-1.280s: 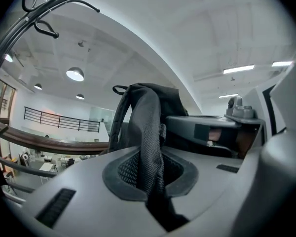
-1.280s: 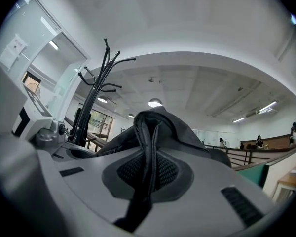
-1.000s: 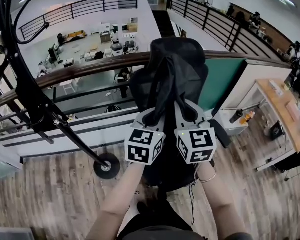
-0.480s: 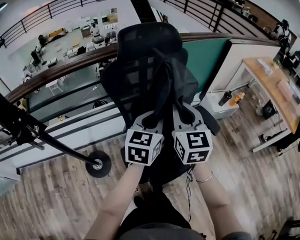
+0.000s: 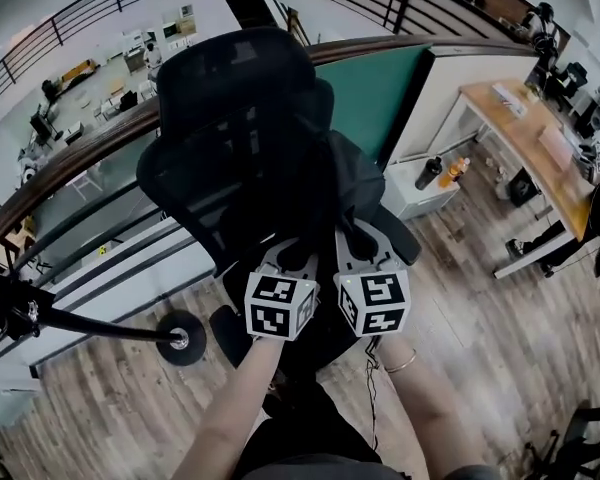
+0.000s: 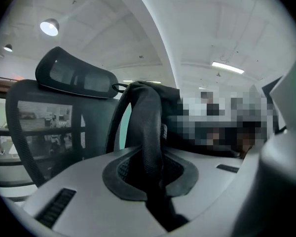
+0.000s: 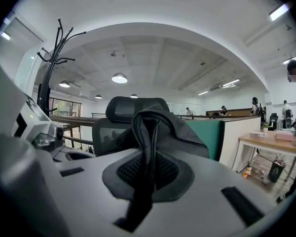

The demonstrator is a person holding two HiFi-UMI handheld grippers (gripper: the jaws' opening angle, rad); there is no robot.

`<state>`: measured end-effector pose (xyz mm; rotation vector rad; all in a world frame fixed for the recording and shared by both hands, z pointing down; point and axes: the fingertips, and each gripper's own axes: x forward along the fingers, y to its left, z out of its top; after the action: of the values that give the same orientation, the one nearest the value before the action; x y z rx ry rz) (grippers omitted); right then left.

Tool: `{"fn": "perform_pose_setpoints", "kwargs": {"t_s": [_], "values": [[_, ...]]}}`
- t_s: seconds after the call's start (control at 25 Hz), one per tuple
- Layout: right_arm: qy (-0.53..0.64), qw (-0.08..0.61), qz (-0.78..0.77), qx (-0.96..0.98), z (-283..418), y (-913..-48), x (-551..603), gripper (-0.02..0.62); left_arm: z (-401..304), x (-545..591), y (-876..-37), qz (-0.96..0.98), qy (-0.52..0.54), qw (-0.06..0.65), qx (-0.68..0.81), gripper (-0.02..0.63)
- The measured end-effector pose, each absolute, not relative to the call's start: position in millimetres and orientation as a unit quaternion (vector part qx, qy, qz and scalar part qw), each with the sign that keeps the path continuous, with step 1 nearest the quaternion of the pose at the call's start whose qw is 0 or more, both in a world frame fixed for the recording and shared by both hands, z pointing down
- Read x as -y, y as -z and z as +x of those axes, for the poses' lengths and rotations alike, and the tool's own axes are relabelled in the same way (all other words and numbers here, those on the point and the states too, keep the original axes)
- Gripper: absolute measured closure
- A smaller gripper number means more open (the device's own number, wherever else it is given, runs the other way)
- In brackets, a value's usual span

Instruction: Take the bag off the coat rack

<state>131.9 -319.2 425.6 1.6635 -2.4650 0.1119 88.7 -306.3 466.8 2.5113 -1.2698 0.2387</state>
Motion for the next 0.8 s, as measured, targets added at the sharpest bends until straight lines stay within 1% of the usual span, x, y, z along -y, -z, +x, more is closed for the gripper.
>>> {"fn": "perform_pose_setpoints", "kwargs": {"t_s": [0.24,0.8], "values": [[-0.061,0.092,0.573,0.812,153.9,-459.5,349.8,0.583,109.4,336.1,-500.4,0.878,-0.096,0.18,0.433,0.554],[-0.105,0.114,0.593,0.79,175.5,-530.2,423.6,0.583,124.1,412.3,-567.6,0.885,-0.113,0.183,0.413,0.554]]}}
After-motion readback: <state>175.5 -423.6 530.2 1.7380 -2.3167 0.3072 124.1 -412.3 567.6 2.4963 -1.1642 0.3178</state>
